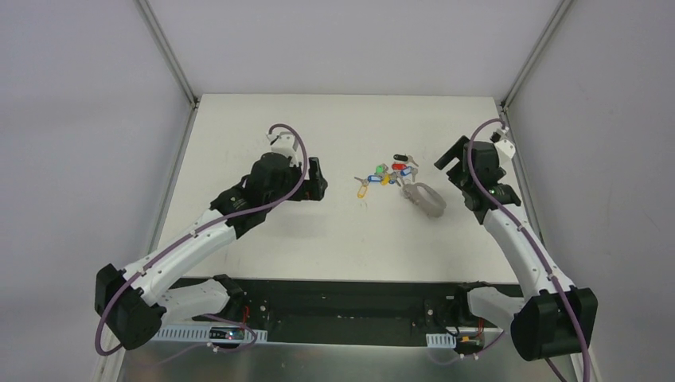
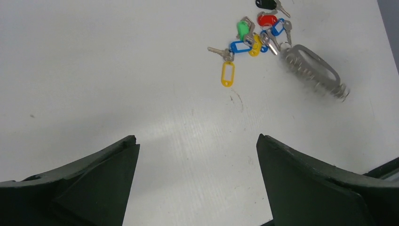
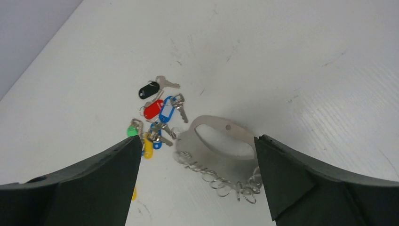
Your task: Remove the keys from the keyring
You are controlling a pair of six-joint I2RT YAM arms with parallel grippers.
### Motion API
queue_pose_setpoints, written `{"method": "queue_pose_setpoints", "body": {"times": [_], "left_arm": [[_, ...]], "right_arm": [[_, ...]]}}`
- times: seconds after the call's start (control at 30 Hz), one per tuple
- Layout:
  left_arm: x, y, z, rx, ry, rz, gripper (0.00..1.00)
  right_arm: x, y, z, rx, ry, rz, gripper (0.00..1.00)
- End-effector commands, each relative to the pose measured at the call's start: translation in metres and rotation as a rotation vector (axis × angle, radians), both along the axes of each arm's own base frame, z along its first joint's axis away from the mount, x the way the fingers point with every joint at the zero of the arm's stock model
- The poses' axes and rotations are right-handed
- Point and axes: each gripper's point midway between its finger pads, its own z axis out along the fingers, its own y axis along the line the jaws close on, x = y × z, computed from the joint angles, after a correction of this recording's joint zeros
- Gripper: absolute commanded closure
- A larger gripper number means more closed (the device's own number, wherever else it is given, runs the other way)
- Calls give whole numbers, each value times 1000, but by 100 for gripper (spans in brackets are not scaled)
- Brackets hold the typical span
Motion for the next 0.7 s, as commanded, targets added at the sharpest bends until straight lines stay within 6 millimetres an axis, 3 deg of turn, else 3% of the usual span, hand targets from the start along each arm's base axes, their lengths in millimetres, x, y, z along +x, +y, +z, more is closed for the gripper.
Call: {"method": "queue_pose_setpoints", "body": {"times": [0.0, 0.13, 0.23, 0.37, 0.47, 0.67], "left_arm": [[-1, 45, 17, 44, -49, 182, 0], [-3, 84, 44, 114, -107, 332, 0], [-6, 114, 75, 182, -184, 419, 0], [-15, 135, 123, 156, -296, 468, 0], [-19, 141, 148, 84, -351, 497, 0], [-19, 132, 154, 61, -394, 436, 0]], "right_arm": [[5, 24, 61, 126, -136, 89, 1], [-8, 34, 110, 98, -246, 216, 1], [-22, 25, 152, 54, -349, 210, 1], [-46, 17, 198, 17, -500, 215, 1], [-57, 9, 213, -14, -562, 197, 1], [-65, -6, 210, -97, -535, 160, 1]]}}
